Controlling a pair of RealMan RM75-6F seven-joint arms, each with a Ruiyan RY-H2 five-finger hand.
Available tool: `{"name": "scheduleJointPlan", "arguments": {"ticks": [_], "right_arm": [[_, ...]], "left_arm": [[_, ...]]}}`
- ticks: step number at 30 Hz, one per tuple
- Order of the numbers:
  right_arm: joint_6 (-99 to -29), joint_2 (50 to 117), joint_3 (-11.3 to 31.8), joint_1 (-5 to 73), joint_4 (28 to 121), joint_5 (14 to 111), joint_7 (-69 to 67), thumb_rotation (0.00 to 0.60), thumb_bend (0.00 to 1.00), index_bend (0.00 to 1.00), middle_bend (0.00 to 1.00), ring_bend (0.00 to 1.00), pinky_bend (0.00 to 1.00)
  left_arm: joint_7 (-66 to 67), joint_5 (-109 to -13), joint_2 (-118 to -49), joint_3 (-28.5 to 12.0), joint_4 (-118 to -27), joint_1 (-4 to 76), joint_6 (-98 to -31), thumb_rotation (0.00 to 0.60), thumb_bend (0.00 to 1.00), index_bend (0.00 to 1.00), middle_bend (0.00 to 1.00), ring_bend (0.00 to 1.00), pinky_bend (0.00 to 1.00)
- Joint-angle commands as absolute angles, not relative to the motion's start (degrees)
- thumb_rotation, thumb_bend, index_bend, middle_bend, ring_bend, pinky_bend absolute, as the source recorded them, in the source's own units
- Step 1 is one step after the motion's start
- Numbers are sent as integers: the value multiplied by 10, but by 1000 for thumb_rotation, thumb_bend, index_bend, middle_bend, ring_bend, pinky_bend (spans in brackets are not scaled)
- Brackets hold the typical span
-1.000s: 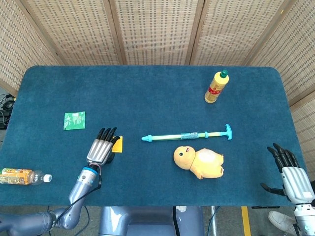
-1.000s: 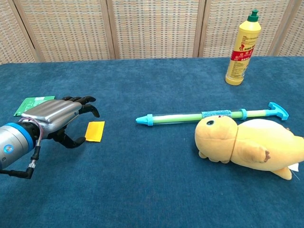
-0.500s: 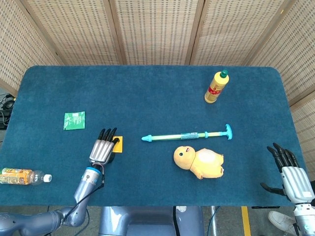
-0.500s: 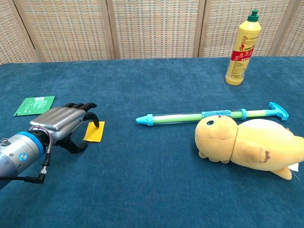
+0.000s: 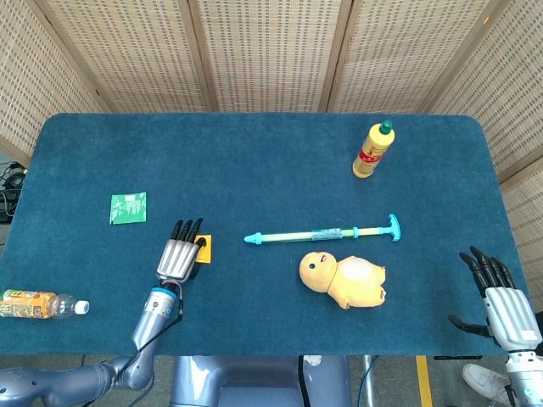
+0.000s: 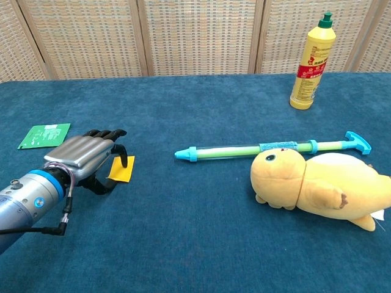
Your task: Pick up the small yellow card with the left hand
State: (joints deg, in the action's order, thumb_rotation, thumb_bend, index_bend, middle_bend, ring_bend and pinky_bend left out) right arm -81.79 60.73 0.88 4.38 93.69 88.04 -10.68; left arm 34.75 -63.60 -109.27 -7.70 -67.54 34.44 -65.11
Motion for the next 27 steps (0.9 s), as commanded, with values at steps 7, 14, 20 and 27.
{"name": "scheduleJointPlan", "arguments": {"ticks": [7, 14, 20, 27], "right_arm": [[-818, 607, 9, 43, 937, 881, -107, 600, 0, 0, 0, 0, 0], [-819, 607, 8, 43, 938, 882, -104, 600, 0, 0, 0, 0, 0], [-816, 607, 8, 44, 938, 881, -103, 600, 0, 0, 0, 0, 0], [-815, 607, 8, 45, 939, 880, -102, 600, 0, 0, 0, 0, 0]], "left_arm": [[328, -653, -1103, -82, -662, 341, -660, 600, 388, 515, 0, 0, 0], [326, -653, -1102, -85, -658, 337, -659, 600, 391, 594, 0, 0, 0], [323, -651, -1105, -89, -649, 337, -651, 600, 399, 610, 0, 0, 0], [320, -652, -1104, -93, -649, 338, -647, 600, 457, 606, 0, 0, 0]]}}
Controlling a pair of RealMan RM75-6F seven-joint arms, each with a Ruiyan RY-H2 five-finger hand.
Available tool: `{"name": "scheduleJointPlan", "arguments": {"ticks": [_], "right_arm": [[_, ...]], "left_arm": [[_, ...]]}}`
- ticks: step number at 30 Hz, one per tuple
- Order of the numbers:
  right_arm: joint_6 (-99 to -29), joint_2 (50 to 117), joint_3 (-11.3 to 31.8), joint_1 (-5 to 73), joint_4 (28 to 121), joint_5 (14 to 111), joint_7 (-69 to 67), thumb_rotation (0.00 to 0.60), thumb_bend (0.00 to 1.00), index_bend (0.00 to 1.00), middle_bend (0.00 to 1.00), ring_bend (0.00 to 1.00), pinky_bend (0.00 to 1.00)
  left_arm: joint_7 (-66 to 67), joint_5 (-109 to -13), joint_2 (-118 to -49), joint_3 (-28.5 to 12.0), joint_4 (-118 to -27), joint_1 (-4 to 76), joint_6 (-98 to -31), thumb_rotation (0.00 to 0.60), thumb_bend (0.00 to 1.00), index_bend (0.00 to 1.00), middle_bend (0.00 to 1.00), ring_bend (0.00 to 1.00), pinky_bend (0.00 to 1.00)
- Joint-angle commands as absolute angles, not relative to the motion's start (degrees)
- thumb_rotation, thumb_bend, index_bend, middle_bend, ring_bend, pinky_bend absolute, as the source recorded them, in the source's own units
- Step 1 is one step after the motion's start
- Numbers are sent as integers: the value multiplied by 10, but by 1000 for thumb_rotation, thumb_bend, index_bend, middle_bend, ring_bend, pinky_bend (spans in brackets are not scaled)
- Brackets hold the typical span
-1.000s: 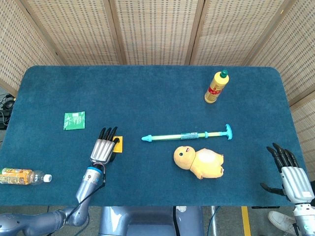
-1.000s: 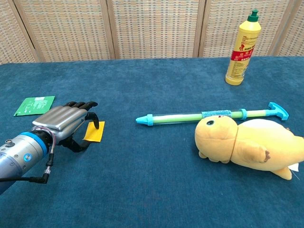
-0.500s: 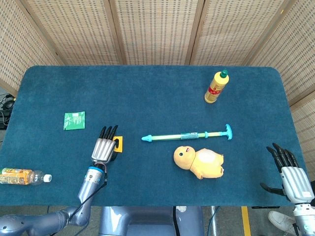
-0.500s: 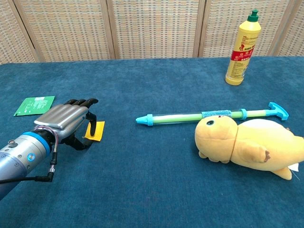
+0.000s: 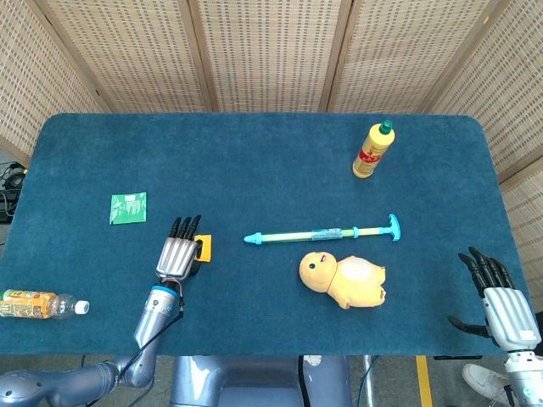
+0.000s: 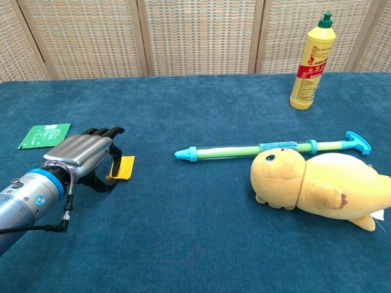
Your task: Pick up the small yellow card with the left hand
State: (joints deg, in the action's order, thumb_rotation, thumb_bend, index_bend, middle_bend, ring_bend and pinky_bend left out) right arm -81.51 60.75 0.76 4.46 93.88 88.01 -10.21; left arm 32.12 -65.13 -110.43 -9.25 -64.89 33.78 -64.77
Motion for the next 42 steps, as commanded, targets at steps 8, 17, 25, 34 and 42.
{"name": "scheduleJointPlan", "arguments": {"ticks": [8, 17, 25, 34, 42], "right_arm": [[-815, 607, 7, 45, 939, 881, -103, 600, 0, 0, 0, 0, 0], [-811, 608, 7, 46, 937, 879, -102, 600, 0, 0, 0, 0, 0], [-806, 609, 9, 48, 935, 873, -103, 600, 0, 0, 0, 0, 0], [-790, 614, 13, 55, 928, 860, -98, 600, 0, 0, 0, 0, 0], [-786, 616, 14, 57, 925, 857, -97, 600, 0, 0, 0, 0, 0]], "left_arm": [[313, -654, -1102, -96, -649, 339, -641, 600, 577, 587, 0, 0, 0], [309, -653, -1100, -109, -646, 346, -637, 600, 617, 589, 0, 0, 0], [312, -648, -1098, -127, -637, 363, -628, 600, 641, 591, 0, 0, 0], [314, -595, -1117, -175, -583, 399, -587, 600, 641, 597, 0, 0, 0], [301, -577, -1116, -205, -553, 422, -581, 600, 641, 597, 0, 0, 0]]}}
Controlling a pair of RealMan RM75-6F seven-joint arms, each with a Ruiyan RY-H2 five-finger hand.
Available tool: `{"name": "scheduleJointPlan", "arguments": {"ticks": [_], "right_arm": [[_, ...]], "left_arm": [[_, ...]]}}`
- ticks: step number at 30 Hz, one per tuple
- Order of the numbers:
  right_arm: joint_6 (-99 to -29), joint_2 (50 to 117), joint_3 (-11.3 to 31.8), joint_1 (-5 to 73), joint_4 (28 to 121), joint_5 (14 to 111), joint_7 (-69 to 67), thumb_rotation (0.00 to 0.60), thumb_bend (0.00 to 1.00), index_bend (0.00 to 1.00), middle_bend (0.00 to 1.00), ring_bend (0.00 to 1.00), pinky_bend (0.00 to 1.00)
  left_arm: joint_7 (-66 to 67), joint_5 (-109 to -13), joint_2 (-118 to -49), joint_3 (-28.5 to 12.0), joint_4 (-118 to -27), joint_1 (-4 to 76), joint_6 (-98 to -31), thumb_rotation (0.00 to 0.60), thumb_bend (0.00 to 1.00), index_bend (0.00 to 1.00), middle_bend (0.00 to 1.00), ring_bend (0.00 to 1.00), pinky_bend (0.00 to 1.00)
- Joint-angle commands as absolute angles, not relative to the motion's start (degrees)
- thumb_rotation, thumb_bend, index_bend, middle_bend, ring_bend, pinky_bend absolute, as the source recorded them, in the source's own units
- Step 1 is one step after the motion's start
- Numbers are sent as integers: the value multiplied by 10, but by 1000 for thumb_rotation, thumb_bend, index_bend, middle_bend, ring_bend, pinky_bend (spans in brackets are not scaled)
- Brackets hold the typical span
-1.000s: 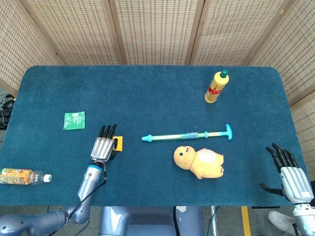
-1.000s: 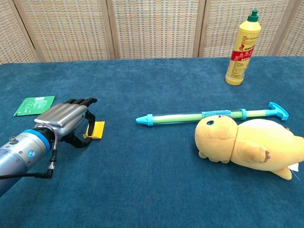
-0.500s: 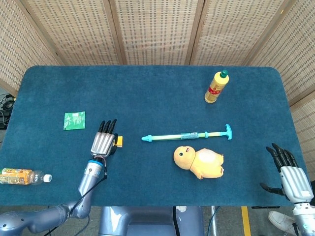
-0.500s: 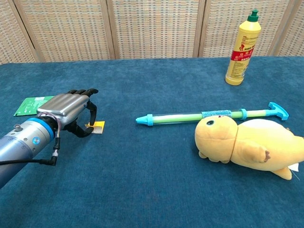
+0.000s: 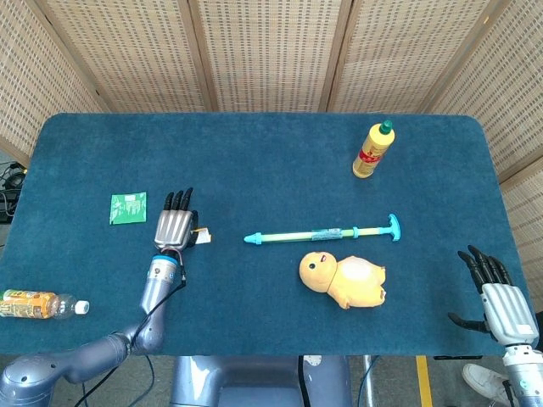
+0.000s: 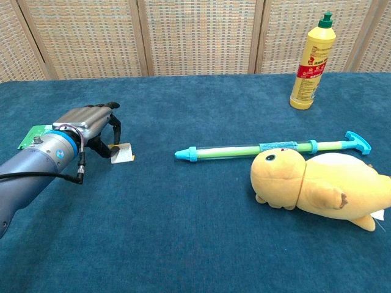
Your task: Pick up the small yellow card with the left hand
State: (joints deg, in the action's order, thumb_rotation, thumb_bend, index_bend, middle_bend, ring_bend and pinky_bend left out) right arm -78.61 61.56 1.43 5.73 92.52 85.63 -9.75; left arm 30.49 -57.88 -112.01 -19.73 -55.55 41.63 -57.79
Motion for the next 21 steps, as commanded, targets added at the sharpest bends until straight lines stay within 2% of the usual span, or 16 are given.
{"name": "scheduleJointPlan", "arguments": {"ticks": [1, 6, 9, 13, 21], "right_arm": [[-787, 616, 14, 57, 925, 857, -98, 600, 0, 0, 0, 0, 0], [-791, 615, 14, 56, 926, 859, -100, 600, 0, 0, 0, 0, 0], [-793, 614, 13, 55, 928, 863, -99, 600, 0, 0, 0, 0, 0], [-795, 614, 12, 54, 929, 865, -98, 600, 0, 0, 0, 0, 0], [-805, 613, 12, 50, 932, 867, -96, 600, 0, 0, 0, 0, 0]], "left_arm": [[300, -578, -1112, -207, -554, 425, -582, 600, 642, 597, 0, 0, 0], [275, -579, -1077, -236, -598, 428, -602, 600, 642, 598, 0, 0, 0], [237, -563, -1036, -254, -693, 407, -607, 600, 635, 601, 0, 0, 0], [195, -549, -984, -249, -809, 371, -603, 600, 617, 600, 0, 0, 0], [22, -537, -850, -228, -1026, 277, -545, 600, 603, 596, 0, 0, 0]]}}
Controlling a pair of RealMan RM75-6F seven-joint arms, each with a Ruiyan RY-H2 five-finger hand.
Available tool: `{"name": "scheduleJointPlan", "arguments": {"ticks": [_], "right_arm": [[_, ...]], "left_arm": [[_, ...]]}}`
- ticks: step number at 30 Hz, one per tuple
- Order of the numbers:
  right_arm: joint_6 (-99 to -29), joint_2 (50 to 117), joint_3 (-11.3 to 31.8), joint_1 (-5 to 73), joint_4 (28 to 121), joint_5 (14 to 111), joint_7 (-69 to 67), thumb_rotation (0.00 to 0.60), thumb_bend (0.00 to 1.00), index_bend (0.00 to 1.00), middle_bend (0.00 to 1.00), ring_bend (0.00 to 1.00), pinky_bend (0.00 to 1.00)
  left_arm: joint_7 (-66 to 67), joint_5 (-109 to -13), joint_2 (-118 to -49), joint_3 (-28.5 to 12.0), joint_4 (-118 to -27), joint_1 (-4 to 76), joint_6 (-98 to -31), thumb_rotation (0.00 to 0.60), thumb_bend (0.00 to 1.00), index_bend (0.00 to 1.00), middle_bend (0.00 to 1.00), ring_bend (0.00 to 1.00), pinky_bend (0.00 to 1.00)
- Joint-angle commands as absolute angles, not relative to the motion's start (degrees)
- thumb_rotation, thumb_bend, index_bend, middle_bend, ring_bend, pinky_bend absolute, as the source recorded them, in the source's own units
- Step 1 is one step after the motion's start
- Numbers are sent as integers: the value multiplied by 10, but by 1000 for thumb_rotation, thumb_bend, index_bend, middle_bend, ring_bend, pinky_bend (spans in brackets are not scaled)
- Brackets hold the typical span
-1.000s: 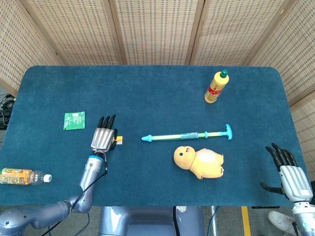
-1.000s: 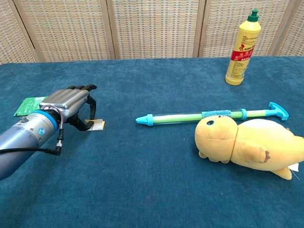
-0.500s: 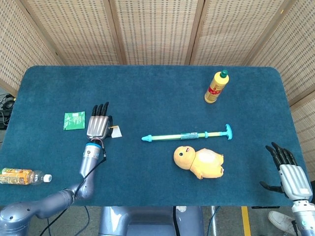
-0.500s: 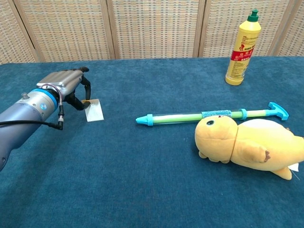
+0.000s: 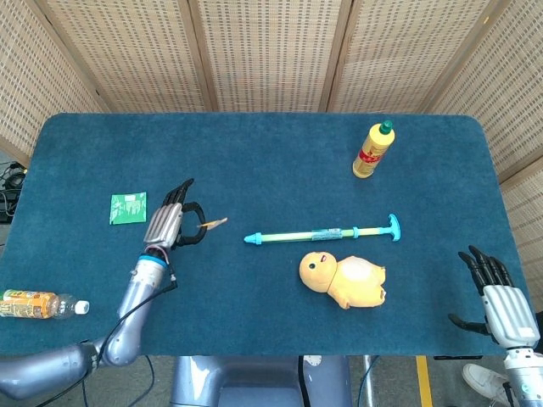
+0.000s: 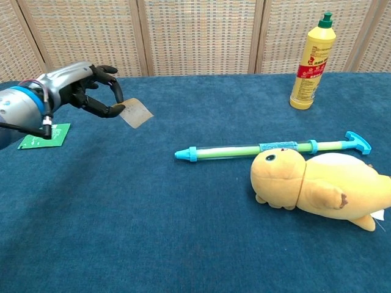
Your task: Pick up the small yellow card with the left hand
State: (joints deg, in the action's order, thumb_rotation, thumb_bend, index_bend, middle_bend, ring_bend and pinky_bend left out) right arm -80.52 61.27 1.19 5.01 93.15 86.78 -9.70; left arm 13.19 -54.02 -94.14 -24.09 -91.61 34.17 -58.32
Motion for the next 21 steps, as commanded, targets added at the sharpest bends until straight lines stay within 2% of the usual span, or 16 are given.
{"name": "scheduleJointPlan", "arguments": {"ticks": [1, 10, 17, 21], "right_arm": [[-805, 613, 12, 50, 932, 867, -95, 600, 0, 0, 0, 0, 0], [-810, 613, 15, 48, 936, 865, -89, 600, 0, 0, 0, 0, 0], [-815, 613, 14, 46, 940, 867, -82, 600, 0, 0, 0, 0, 0], [-815, 613, 14, 45, 939, 866, -82, 600, 0, 0, 0, 0, 0]], "left_arm": [[3, -544, -836, -223, -1040, 269, -539, 600, 603, 596, 0, 0, 0], [-131, -618, -757, -167, -1112, 219, -481, 600, 603, 591, 0, 0, 0], [-200, -708, -759, -108, -1126, 201, -463, 600, 603, 591, 0, 0, 0], [-236, -756, -757, -88, -1132, 192, -476, 600, 603, 591, 0, 0, 0]]}}
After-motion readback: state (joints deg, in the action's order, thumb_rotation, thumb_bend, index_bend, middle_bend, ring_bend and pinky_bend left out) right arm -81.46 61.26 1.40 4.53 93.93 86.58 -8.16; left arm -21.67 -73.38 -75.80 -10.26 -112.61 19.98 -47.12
